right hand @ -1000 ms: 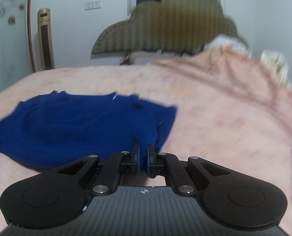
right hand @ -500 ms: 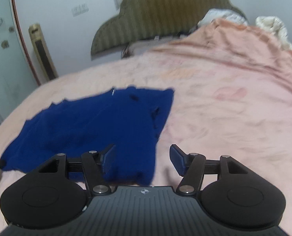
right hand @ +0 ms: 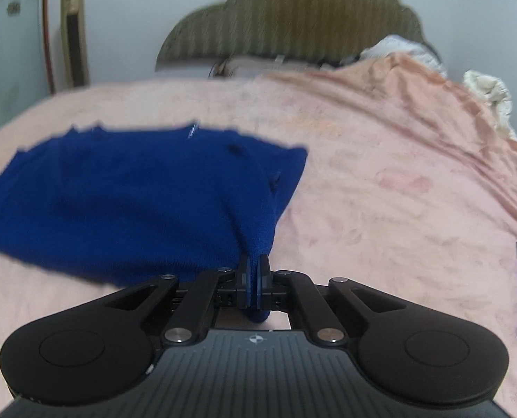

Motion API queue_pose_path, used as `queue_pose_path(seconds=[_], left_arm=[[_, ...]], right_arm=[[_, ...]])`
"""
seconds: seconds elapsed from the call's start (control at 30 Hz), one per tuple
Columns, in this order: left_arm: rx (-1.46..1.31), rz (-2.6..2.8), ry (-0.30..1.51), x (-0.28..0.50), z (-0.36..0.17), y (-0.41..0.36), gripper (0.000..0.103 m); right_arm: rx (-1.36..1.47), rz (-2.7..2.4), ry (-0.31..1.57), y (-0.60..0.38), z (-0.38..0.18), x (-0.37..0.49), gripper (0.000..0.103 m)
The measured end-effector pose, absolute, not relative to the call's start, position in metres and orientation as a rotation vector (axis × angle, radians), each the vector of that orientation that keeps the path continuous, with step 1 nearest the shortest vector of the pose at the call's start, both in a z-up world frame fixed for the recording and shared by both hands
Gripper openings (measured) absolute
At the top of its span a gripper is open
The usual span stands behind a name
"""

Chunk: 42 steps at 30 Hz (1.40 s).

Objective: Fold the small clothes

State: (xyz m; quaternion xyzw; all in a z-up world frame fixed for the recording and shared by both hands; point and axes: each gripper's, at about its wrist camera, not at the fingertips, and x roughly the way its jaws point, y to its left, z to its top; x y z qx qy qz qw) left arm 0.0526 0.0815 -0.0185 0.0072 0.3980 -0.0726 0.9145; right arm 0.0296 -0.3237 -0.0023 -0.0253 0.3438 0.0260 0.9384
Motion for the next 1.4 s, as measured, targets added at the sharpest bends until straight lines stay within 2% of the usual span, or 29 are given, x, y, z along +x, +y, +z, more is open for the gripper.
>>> queue_pose_path(seconds=[0.1, 0.13, 0.17, 0.37, 0.4, 0.47, 0.5, 0.53, 0.67, 0.77, 0.9, 1.4], left_arm=[[0.036, -0.165, 0.818, 0.05, -0.01, 0.08, 0.005], [0.04, -0.158, 0.821, 0.051, -0.006, 0.081, 0.005], [0.042, -0.144, 0.822, 0.051, -0.004, 0.082, 0.005], [0.058, -0.077, 0.736, 0.065, 0.022, 0.065, 0.01], [0.059, -0.076, 0.731, 0.07, 0.023, 0.058, 0.016], [0.065, -0.1, 0.72, 0.081, 0.022, 0.039, 0.038], [0.076, -0.106, 0.718, 0.085, 0.019, 0.03, 0.06], [0.097, -0.107, 0.714, 0.089, 0.014, 0.02, 0.072], [0.212, -0.055, 0.754, 0.092, -0.016, -0.006, 0.071], [0.175, -0.054, 0.766, 0.086, -0.031, -0.004, 0.071], [0.154, -0.031, 0.754, 0.081, -0.032, -0.003, 0.071], [0.166, -0.032, 0.756, 0.076, -0.03, -0.002, 0.072]], right_arm=[[-0.065, 0.026, 0.695, -0.319, 0.0, 0.029, 0.026], [-0.051, 0.014, 0.672, -0.319, 0.006, 0.028, 0.041], [-0.041, -0.001, 0.636, -0.318, 0.012, 0.026, 0.048], [-0.06, 0.184, 0.574, -0.267, 0.031, 0.039, 0.055], [-0.055, 0.235, 0.588, -0.253, 0.029, 0.044, 0.055], [-0.061, 0.317, 0.604, -0.223, 0.023, 0.052, 0.057], [-0.072, 0.346, 0.61, -0.207, 0.02, 0.056, 0.058], [-0.083, 0.369, 0.617, -0.193, 0.017, 0.058, 0.061], [-0.15, 0.394, 0.672, -0.154, -0.003, 0.064, 0.064], [-0.187, 0.415, 0.693, -0.147, -0.017, 0.055, 0.068], [-0.148, 0.385, 0.666, -0.15, -0.026, 0.045, 0.078], [-0.143, 0.346, 0.642, -0.158, -0.032, 0.043, 0.093]])
